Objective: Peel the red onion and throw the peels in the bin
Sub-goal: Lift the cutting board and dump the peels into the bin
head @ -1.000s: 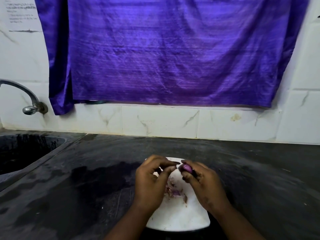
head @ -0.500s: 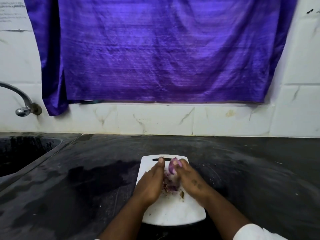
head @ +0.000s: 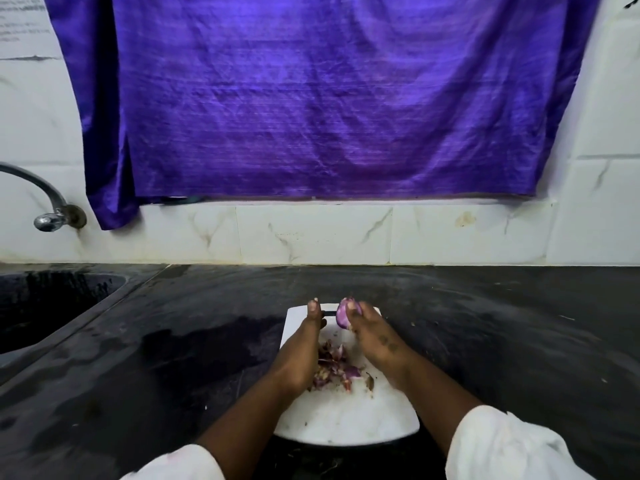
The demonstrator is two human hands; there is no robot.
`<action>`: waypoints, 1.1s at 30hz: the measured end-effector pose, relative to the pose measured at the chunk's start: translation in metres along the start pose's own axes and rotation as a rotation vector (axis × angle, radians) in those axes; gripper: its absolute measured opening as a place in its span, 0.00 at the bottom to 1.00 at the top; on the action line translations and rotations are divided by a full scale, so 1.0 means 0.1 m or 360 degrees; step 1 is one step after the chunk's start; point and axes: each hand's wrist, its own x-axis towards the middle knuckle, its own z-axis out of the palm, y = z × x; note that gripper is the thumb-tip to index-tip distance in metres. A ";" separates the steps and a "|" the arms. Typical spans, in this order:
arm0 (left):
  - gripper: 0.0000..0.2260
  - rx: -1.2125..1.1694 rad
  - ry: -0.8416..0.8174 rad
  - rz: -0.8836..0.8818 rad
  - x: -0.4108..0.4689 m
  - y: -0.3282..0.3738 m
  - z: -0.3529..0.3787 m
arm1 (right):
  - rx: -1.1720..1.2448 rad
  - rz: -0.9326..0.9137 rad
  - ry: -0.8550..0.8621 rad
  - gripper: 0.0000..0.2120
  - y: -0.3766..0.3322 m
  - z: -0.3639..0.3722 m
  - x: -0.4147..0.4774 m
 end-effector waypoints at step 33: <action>0.17 0.2124 0.0053 0.0332 -0.05 0.13 0.40 | 0.1120 0.0007 0.0639 0.19 0.23 -0.02 -0.20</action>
